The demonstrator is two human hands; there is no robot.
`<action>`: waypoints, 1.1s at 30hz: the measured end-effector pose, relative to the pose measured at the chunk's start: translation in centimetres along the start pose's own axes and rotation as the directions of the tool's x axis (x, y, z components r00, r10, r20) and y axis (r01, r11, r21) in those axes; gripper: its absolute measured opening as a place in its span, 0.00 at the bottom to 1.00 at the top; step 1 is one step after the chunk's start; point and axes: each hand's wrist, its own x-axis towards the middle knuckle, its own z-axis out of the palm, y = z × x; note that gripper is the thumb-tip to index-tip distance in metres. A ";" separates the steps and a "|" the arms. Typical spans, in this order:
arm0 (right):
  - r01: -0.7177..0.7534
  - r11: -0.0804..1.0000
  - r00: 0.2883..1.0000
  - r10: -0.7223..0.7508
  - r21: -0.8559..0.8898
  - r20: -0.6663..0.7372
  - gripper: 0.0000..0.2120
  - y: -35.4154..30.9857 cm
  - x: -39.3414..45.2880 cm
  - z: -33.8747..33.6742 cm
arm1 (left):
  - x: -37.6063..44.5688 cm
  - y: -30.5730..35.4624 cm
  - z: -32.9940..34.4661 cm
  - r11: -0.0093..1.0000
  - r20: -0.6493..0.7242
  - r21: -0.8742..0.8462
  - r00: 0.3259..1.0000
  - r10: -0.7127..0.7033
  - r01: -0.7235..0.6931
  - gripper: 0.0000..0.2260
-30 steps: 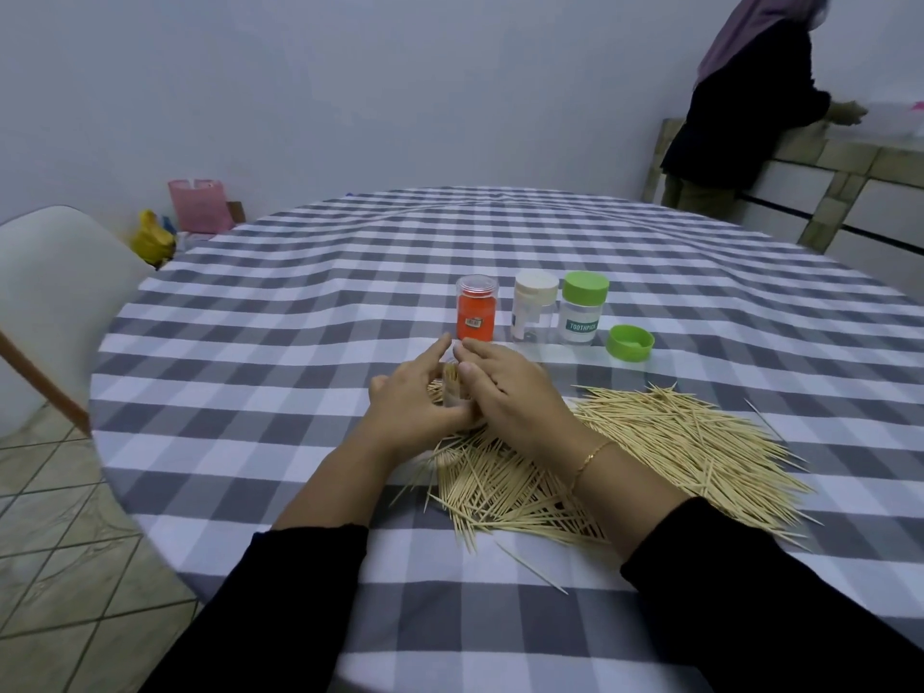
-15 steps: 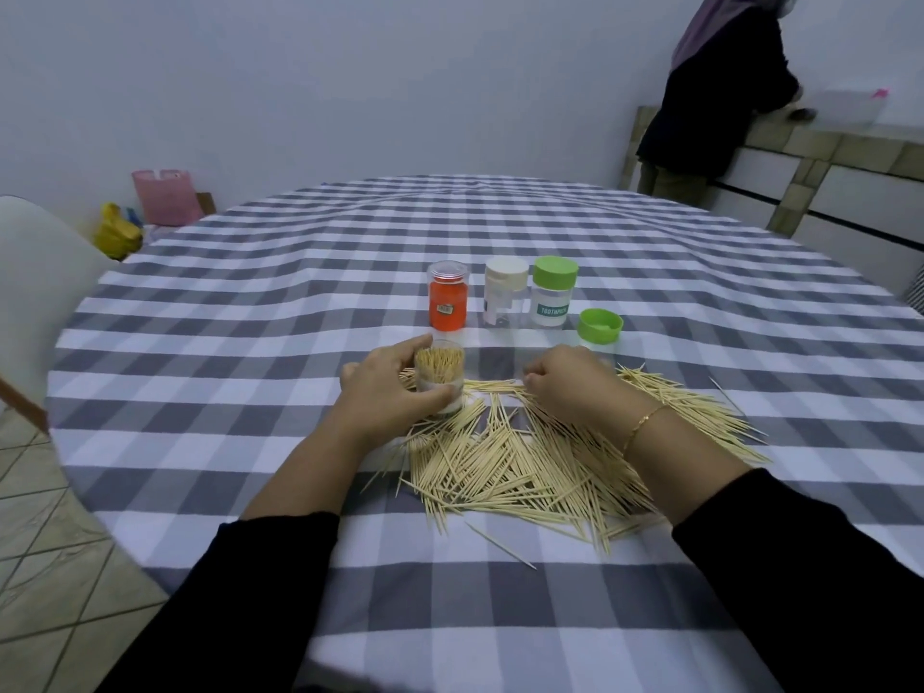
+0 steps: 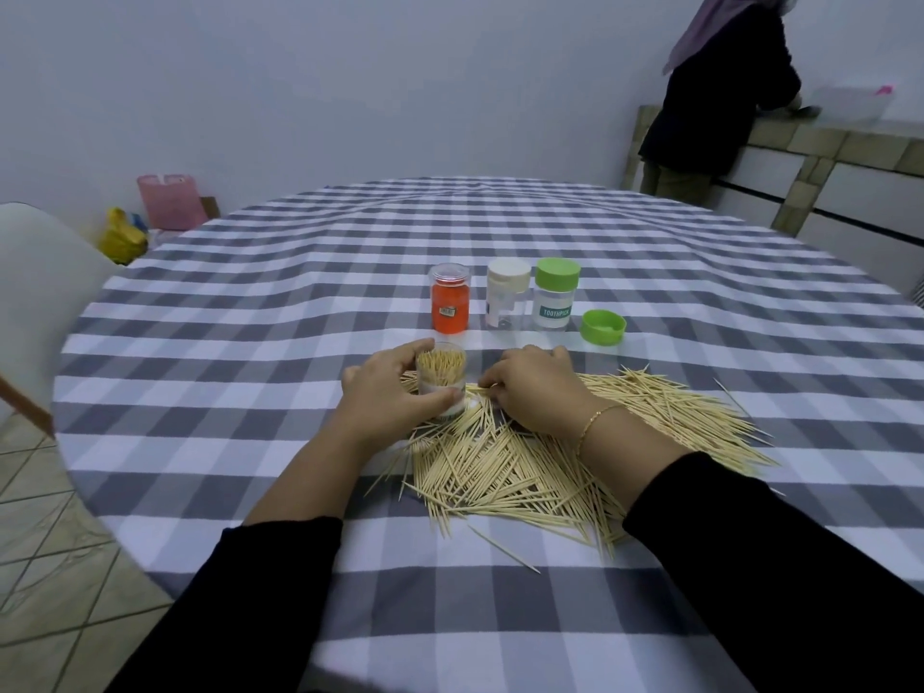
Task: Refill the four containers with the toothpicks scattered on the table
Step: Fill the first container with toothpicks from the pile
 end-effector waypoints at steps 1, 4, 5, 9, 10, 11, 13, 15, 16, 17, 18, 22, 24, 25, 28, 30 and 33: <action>-0.012 0.999 1.000 0.011 0.034 0.007 0.15 -0.1 0.1 -0.1 | 0.0 0.1 0.0 1.000 -0.003 0.001 1.000 0.002 -0.002 0.30; -0.041 0.982 0.996 0.026 0.186 0.084 0.18 -0.5 0.0 -0.6 | 0.1 0.1 -0.2 1.000 -0.012 0.008 1.000 -0.014 0.014 0.30; -0.040 0.976 0.992 0.013 0.213 0.128 0.22 -0.6 -0.1 -0.8 | 0.1 0.0 -0.2 1.000 -0.014 0.015 1.000 -0.022 0.023 0.30; -0.020 0.979 0.963 -0.036 0.203 0.266 0.37 -0.9 -0.2 -1.0 | 0.0 0.2 -0.4 0.999 -0.016 0.029 0.999 -0.033 0.034 0.29; -0.017 0.980 0.960 -0.039 0.200 0.276 0.38 -0.9 -0.1 -1.0 | 0.0 0.4 -0.4 0.999 -0.018 0.030 0.999 -0.030 0.030 0.29; -0.016 0.980 0.959 -0.040 0.197 0.280 0.39 -0.9 0.1 -0.9 | -0.1 0.4 -0.4 0.999 -0.020 0.030 0.999 -0.026 0.027 0.29; -0.017 0.982 0.962 -0.035 0.190 0.269 0.37 -1.0 0.2 -0.9 | -0.1 0.5 -0.4 0.999 -0.024 0.032 0.999 -0.023 0.024 0.29; -0.019 0.982 0.976 -0.023 0.187 0.219 0.31 -1.2 0.2 -0.8 | -0.1 0.5 -0.5 0.999 -0.023 0.035 0.999 -0.028 0.029 0.30; -0.019 0.982 0.983 -0.015 0.188 0.180 0.27 -1.3 0.2 -0.7 | -0.1 0.4 -0.5 0.999 -0.023 0.038 0.999 -0.032 0.033 0.30; -0.021 0.982 0.989 -0.006 0.187 0.145 0.24 -1.2 0.3 -0.7 | 0.0 0.4 -0.4 0.999 -0.022 0.037 0.999 -0.035 0.036 0.30; -0.025 0.983 0.993 0.003 0.182 0.118 0.22 -1.1 0.3 -0.6 | 0.0 0.3 -0.4 0.999 -0.022 0.037 0.999 -0.038 0.039 0.30; -0.023 0.983 0.992 -0.001 0.185 0.130 0.25 -0.7 0.2 -0.7 | 0.1 0.2 -0.4 0.999 -0.024 0.033 0.999 -0.042 0.043 0.30; -0.018 0.985 0.985 -0.012 0.171 0.173 0.32 -0.9 0.1 -0.8 | 0.2 0.1 -0.3 0.998 -0.023 0.039 0.999 -0.043 0.044 0.30; -0.015 0.988 0.983 -0.014 0.156 0.184 0.33 -1.0 0.1 -0.8 | 0.2 0.1 -0.3 0.998 -0.021 0.039 0.999 -0.045 0.045 0.30; -0.008 0.993 0.988 -0.010 0.118 0.152 0.27 -1.1 0.4 -0.6 | 0.2 0.1 -0.2 0.998 -0.023 0.038 0.999 -0.044 0.045 0.30; 0.000 0.995 0.993 -0.012 0.102 0.114 0.22 -1.0 0.6 -0.5 | 0.2 0.0 -0.3 0.998 -0.030 0.035 0.999 -0.041 0.042 0.30; 0.022 0.998 0.998 -0.026 0.065 0.065 0.16 -0.6 0.6 -0.4 | 0.2 -0.1 -0.2 0.998 -0.039 0.036 0.998 -0.042 0.043 0.30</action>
